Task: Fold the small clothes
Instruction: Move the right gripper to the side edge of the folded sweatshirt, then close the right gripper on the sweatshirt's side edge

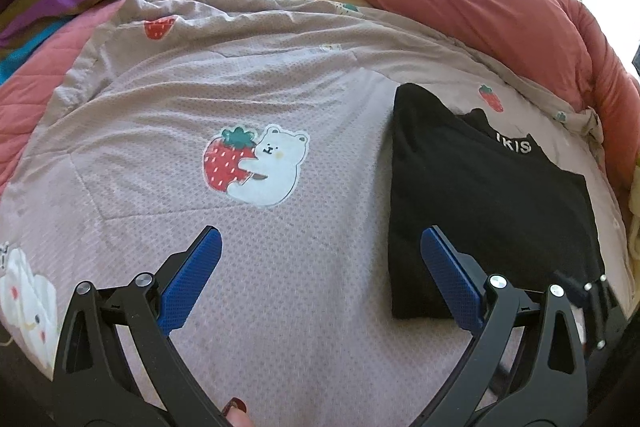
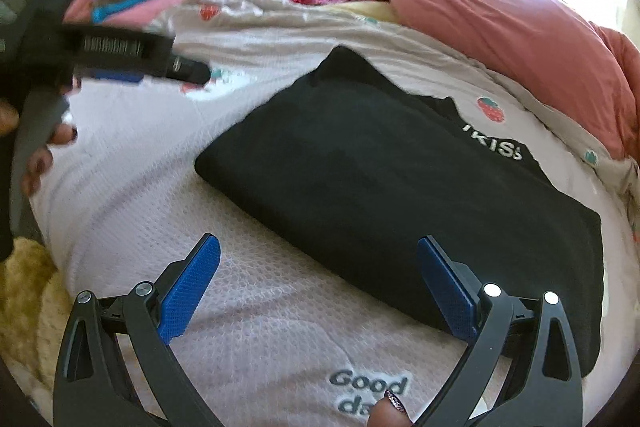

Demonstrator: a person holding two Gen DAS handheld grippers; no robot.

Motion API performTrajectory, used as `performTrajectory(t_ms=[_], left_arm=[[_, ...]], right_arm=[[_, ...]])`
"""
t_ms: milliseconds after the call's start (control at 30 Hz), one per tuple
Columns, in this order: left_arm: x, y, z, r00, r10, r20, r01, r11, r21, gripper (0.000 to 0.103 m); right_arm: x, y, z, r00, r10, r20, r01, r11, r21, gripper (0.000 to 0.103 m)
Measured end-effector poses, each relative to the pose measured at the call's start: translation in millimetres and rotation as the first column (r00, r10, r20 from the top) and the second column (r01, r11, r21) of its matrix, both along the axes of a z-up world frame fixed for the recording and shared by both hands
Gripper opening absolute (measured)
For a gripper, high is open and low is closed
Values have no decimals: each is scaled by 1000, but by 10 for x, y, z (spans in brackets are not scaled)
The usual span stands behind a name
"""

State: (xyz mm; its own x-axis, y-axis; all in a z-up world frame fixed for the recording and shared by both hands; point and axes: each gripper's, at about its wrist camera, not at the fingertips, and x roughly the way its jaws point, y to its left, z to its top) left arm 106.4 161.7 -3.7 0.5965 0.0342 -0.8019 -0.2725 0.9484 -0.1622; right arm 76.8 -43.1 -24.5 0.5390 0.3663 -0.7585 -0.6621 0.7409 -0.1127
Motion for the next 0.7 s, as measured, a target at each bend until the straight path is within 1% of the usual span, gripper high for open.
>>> performTrajectory(t_ms=[100,167,233,367,533,667,700], left_arm=[[98,34,-29,1000,1,-3,-1,1000,-7,93],[157,52,-44,1000,2,-7,-2,1000,-11,93],[210,79,-56,1000,4,-7,-4,1000,-17,93],[328,125,-93,1000,6,-18,-6,1000,-24,93],[476,143,-87,1000,3,-17,-3,1000,-2,93],[622,155,-90,1000,-9,-20,9,1000,-28,93],[659,162,-96,1000,-12,-22,11,999,-38,93]], right_arm=[[43,109,-110,1000,0,21,1,998,-55,98],[58,209,-182,999,-1,53,6,995,-100,98],[78,287,-228,997,-4,72,13,992,-124,98],[160,416,-250,995,-13,97,26,991,-131,98],[263,567,-261,992,-11,124,28,990,-140,98],[304,576,-232,990,-16,138,33,992,-124,96],[305,572,-224,990,-16,142,34,992,-120,94]])
